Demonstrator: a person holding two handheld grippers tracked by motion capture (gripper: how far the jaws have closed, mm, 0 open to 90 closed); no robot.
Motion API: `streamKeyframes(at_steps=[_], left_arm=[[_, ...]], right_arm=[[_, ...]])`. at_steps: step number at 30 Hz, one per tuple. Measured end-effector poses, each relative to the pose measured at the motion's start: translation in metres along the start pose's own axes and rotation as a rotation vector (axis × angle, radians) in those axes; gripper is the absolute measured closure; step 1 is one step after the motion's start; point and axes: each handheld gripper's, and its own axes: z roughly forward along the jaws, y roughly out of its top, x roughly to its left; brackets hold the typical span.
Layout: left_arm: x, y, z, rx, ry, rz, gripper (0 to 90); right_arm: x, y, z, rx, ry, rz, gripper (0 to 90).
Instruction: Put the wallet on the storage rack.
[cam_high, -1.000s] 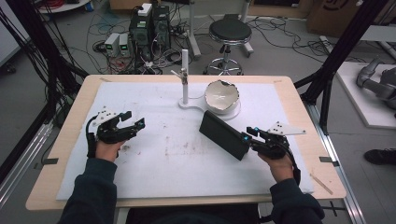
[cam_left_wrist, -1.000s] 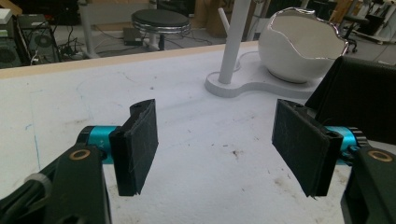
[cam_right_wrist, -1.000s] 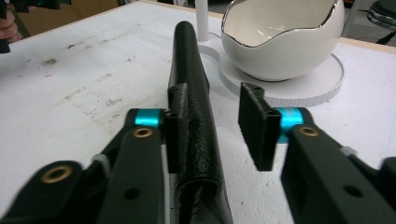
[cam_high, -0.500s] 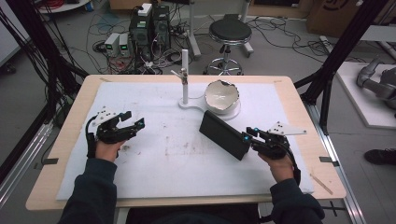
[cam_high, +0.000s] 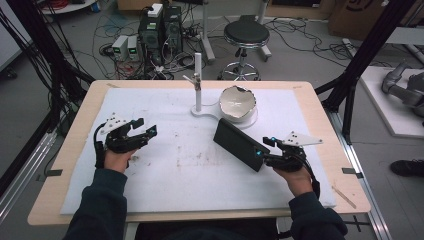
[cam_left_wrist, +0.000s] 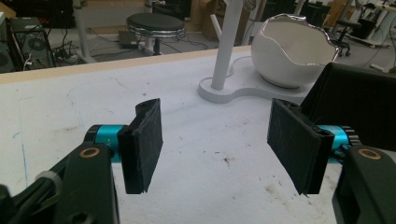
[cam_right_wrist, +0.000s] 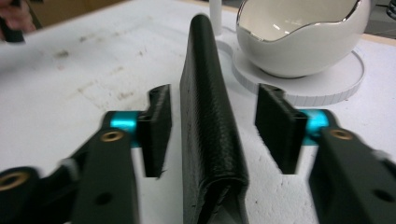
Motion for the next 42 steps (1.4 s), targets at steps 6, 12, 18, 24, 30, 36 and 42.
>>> streamKeyframes(at_steps=[6,12,18,24,30,36,42], left_arm=[[-0.001,-0.001,0.001,0.008,-0.006,0.004,35.5],[-0.001,-0.001,0.001,0.012,-0.003,0.008,35.5],[0.001,-0.002,0.001,0.012,-0.001,0.005,35.5],[0.003,-0.001,-0.002,0.005,0.007,0.001,35.5],[0.004,-0.002,-0.002,0.008,0.01,-0.002,35.0],[0.006,-0.002,-0.004,0.003,0.016,-0.001,33.4],[0.008,-0.002,-0.004,-0.003,0.014,-0.01,33.4]], right_arm=[[-0.001,-0.007,0.016,0.1,-0.01,-0.03,39.0],[-0.005,-0.021,0.023,0.157,0.012,-0.013,54.2],[-0.006,-0.011,0.007,0.025,0.04,-0.03,73.1],[-0.006,-0.001,-0.009,-0.116,0.021,-0.007,73.1],[-0.003,0.017,-0.023,-0.184,0.013,-0.036,73.7],[-0.006,0.055,-0.039,-0.205,-0.004,-0.086,74.2],[-0.017,0.104,-0.047,-0.201,-0.059,-0.161,74.2]])
